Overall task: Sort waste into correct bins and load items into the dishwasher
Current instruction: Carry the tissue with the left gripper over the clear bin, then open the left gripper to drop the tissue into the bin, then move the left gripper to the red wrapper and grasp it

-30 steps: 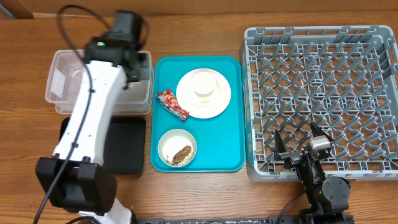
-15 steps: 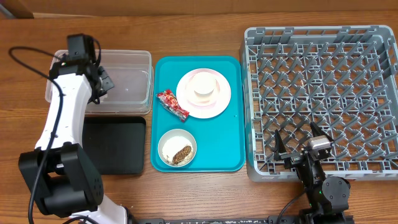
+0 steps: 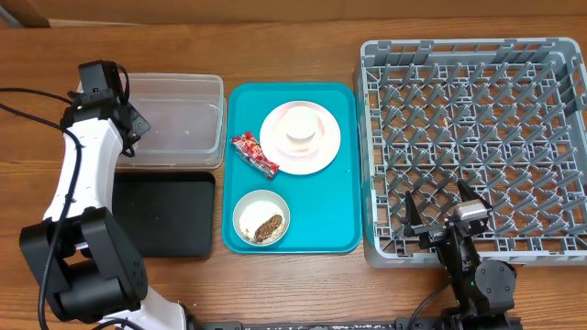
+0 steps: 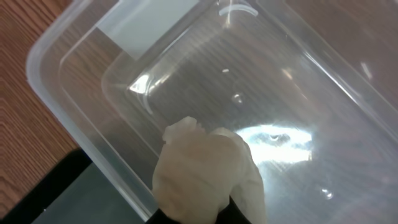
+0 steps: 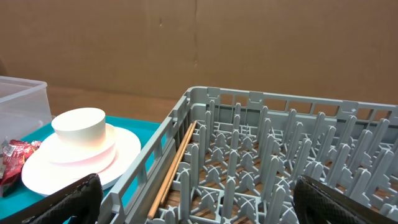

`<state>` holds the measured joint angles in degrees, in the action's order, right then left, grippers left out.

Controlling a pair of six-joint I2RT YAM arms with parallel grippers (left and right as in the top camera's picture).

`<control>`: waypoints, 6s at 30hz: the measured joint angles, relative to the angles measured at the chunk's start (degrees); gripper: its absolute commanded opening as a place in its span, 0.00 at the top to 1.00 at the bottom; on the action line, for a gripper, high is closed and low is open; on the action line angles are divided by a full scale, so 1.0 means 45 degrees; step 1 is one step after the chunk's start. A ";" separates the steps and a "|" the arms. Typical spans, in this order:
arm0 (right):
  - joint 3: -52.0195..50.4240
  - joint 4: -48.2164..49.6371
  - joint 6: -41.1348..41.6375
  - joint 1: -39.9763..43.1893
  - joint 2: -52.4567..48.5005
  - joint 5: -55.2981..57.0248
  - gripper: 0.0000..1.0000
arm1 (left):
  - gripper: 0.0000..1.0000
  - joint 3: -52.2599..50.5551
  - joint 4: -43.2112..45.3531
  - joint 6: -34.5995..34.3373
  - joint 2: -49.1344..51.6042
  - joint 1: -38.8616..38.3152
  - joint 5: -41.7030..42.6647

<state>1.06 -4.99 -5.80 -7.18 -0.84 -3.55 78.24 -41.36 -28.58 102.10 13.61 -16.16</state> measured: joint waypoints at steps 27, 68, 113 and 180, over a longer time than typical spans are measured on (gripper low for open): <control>0.0000 0.0005 0.0000 0.0000 0.0000 0.0000 0.00 | 0.96 -0.0005 0.0826 0.0102 0.0403 0.0000 -0.0617; 0.0000 0.0000 -0.0005 0.0000 0.0000 0.0000 0.00 | 0.25 -0.0015 0.0918 0.0763 0.0413 0.0000 -0.0656; 0.0000 0.0005 -0.0005 0.0000 0.0000 0.0000 0.00 | 0.00 -0.0053 -0.1137 0.3434 -0.0797 -0.7130 0.4381; 0.0000 0.0000 -0.0005 0.0000 0.0000 -0.0005 0.00 | 0.61 -0.2497 0.0860 -0.4770 -0.0316 -0.7966 0.2686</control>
<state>1.06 -4.99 -5.82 -7.18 -0.84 -3.57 67.00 -37.50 -50.04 100.68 -22.24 -4.08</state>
